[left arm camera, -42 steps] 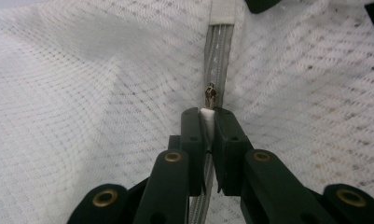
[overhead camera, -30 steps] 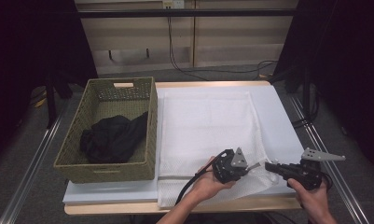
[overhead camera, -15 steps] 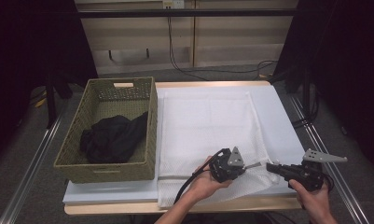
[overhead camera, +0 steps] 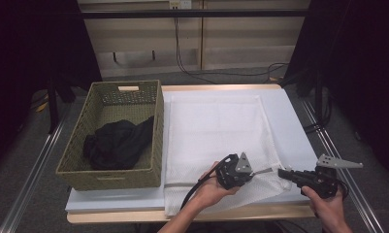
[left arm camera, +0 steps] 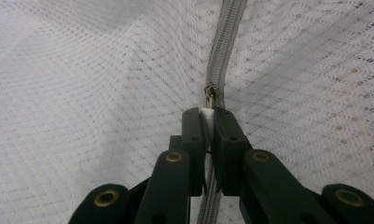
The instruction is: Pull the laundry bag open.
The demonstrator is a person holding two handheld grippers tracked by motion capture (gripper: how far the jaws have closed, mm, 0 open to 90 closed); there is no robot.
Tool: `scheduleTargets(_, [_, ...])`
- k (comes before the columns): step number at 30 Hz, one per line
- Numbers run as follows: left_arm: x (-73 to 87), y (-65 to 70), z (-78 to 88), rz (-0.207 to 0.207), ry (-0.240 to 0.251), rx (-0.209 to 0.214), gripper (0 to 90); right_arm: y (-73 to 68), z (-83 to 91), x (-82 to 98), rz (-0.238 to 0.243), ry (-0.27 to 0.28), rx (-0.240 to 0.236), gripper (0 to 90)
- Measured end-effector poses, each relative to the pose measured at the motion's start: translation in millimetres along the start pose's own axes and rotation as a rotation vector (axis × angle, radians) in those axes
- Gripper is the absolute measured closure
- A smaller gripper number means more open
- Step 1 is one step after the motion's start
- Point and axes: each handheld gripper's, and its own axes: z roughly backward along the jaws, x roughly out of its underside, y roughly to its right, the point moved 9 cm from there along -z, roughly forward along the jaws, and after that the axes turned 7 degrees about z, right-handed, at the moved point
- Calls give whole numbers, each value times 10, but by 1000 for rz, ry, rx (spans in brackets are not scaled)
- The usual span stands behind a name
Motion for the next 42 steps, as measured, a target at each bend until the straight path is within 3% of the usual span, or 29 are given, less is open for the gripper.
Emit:
scheduleTargets(1, [19, -8, 10, -9, -17, 0, 843, -9, -2, 6, -3, -3, -1, 870])
scheduleTargets(8, [50, -15, 16, 9, -3, 4, 845, -5, -4, 19, -2, -3, -3, 871])
scheduleTargets(10, [73, -25, 15, -13, -24, -2, 846, -9, -6, 21, 0, -4, -2, 871])
scheduleTargets(13, [94, -28, 24, 20, -9, -2, 847, -7, 8, 17, -4, -5, -3, 871])
scheduleTargets(17, [117, -55, 40, -10, -21, 0, 848, -1, -3, 29, 0, -9, -1, 871])
scheduleTargets(20, [102, -45, 45, 16, -3, 0, 849, -11, 6, 24, 4, -6, -2, 871])
scheduleTargets(21, [120, -61, 72, -5, -37, -6, 849, -6, 6, 23, 4, -4, 0, 871])
scheduleTargets(23, [114, -57, 71, -10, -21, -11, 851, -6, 3, 27, -3, -5, -1, 870])
scheduleTargets(25, [105, -43, 53, 16, 7, -11, 852, -6, 7, 23, -5, -1, -1, 871])
scheduleTargets(27, [131, -61, 60, -10, -23, -7, 853, -5, -3, 22, -8, 0, 2, 871])
scheduleTargets(30, [111, -47, 56, 18, 3, -7, 854, -10, -9, 10, 0, 4, 6, 871])
scheduleTargets(32, [116, -54, 69, 16, -8, -9, 855, -21, -3, 10, 0, 4, 1, 871])
scheduleTargets(33, [135, -81, 88, -14, -33, -13, 856, -16, 0, 13, 0, 4, 5, 871])
scheduleTargets(37, [110, -63, 108, 1, -24, -31, 858, 0, 14, 11, -17, 12, 10, 870])
scheduleTargets(38, [108, -87, 127, -19, -48, -36, 858, 0, 11, 14, -19, 12, 10, 871])
scheduleTargets(40, [87, -70, 106, 6, -24, -23, 859, 13, 18, 6, -17, 18, 12, 870])
scheduleTargets(42, [88, -71, 115, 4, -29, -28, 860, 14, 24, 7, -22, 18, 12, 870])
